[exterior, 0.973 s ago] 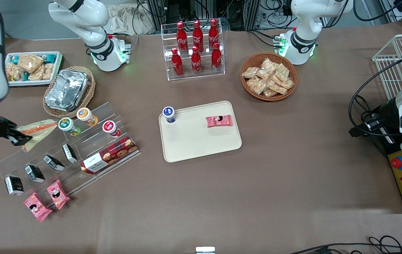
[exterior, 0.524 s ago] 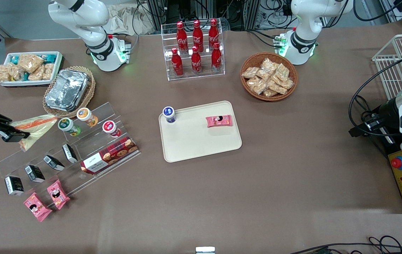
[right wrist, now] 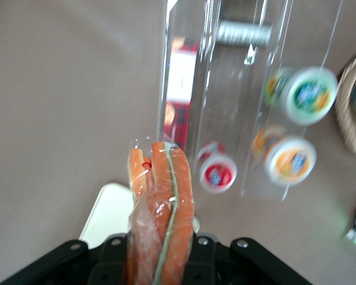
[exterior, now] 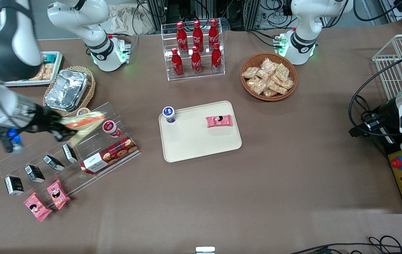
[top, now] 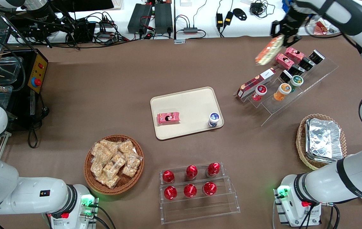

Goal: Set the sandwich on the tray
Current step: 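Lift the sandwich out of the rack and carry it to the cream tray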

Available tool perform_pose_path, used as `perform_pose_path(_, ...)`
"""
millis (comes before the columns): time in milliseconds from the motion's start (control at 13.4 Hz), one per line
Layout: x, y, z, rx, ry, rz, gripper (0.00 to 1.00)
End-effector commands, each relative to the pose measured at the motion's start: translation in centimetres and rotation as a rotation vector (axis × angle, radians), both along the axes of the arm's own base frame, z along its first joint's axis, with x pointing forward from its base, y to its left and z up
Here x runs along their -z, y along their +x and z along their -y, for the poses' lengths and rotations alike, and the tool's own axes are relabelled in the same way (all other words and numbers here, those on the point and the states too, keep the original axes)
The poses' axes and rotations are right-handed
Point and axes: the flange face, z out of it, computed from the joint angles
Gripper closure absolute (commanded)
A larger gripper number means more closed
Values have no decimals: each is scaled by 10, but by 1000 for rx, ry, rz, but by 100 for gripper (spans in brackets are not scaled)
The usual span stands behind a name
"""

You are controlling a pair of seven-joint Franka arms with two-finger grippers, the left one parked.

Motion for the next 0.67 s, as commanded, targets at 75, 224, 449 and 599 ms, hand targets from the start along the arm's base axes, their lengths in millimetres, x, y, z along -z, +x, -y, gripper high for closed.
perform_pose_path(75, 22, 6, -78, 100, 16, -29, 100)
perform_pose_path(224, 46, 6, -127, 154, 1, -28, 100)
perform_pose_path(449, 85, 13, -174, 287, 53, -62, 100)
perform_pose_path(599, 124, 18, -198, 352, 29, -69, 100)
